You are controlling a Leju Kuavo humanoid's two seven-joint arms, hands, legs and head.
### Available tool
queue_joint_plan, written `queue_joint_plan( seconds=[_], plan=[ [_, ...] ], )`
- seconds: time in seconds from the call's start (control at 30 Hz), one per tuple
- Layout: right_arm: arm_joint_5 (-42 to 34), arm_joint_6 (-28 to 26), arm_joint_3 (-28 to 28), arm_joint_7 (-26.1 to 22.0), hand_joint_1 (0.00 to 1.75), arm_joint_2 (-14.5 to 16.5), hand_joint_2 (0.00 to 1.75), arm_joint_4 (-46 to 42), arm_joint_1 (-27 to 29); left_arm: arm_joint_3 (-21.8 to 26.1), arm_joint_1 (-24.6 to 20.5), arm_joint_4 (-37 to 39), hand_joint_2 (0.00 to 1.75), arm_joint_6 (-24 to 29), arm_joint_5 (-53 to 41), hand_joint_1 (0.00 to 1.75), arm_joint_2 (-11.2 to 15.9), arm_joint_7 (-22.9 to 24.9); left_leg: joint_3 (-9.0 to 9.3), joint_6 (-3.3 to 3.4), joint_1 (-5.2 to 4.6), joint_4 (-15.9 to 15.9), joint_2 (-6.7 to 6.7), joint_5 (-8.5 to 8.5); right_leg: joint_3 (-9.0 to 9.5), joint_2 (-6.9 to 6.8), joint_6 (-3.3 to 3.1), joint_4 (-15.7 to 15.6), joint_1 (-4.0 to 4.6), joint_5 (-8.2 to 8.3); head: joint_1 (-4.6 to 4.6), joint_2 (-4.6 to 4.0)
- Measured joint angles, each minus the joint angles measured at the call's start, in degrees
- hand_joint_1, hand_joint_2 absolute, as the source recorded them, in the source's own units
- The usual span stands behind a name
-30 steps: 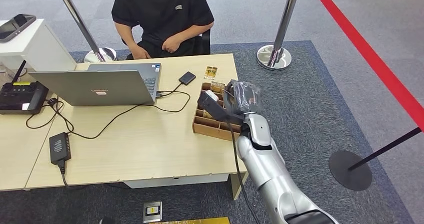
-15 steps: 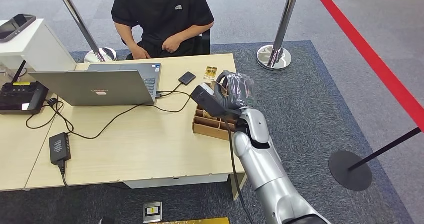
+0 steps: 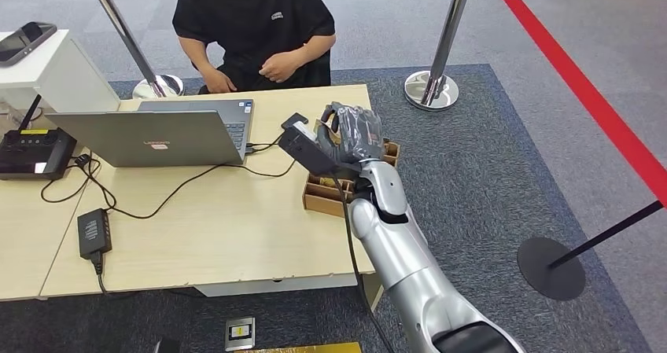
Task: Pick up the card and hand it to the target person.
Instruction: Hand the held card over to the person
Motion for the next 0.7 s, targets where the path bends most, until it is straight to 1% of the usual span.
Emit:
queue_joint_plan(
  seconds=[0.27, 0.43, 0.57, 0.7],
  plan=[
    [0.4, -1.1, 1.5, -0.2, 1.54, 1.9, 1.75, 2.9, -2.0, -0.1, 0.0, 0.0, 0.00, 0.0, 0.0, 0.00, 0.0, 0.3, -0.01, 0.00, 0.00, 0.0, 0.00, 0.00, 0.00, 0.00, 0.00, 0.0, 0.00, 0.00, 0.00, 0.00],
    [-0.1, -3.8, 2.2, -1.1, 1.59, 2.9, 1.75, 4.8, -2.9, -0.1, 0.0, 0.0, 0.00, -0.1, 0.1, 0.00, -0.1, 0.4, 0.00, 0.00, 0.00, 0.0, 0.00, 0.00, 0.00, 0.00, 0.00, 0.0, 0.00, 0.00, -0.01, 0.00],
    [-1.3, -6.0, 2.6, -2.3, 1.48, 3.3, 1.75, 5.8, -3.1, -0.1, 0.1, 0.0, 0.00, -0.1, 0.2, 0.00, -0.2, 0.3, 0.00, 0.00, 0.00, 0.0, -0.01, 0.00, 0.00, 0.00, 0.00, 0.0, 0.00, 0.00, 0.00, 0.00],
    [-1.5, -7.7, 2.9, -2.6, 1.42, 3.4, 1.75, 6.4, -3.1, -0.1, 0.2, 0.0, 0.00, -0.1, 0.1, 0.00, -0.2, 0.1, -0.01, 0.00, 0.00, 0.0, -0.01, 0.00, 0.00, 0.00, 0.00, 0.0, 0.00, 0.00, 0.00, 0.00]
  ],
)
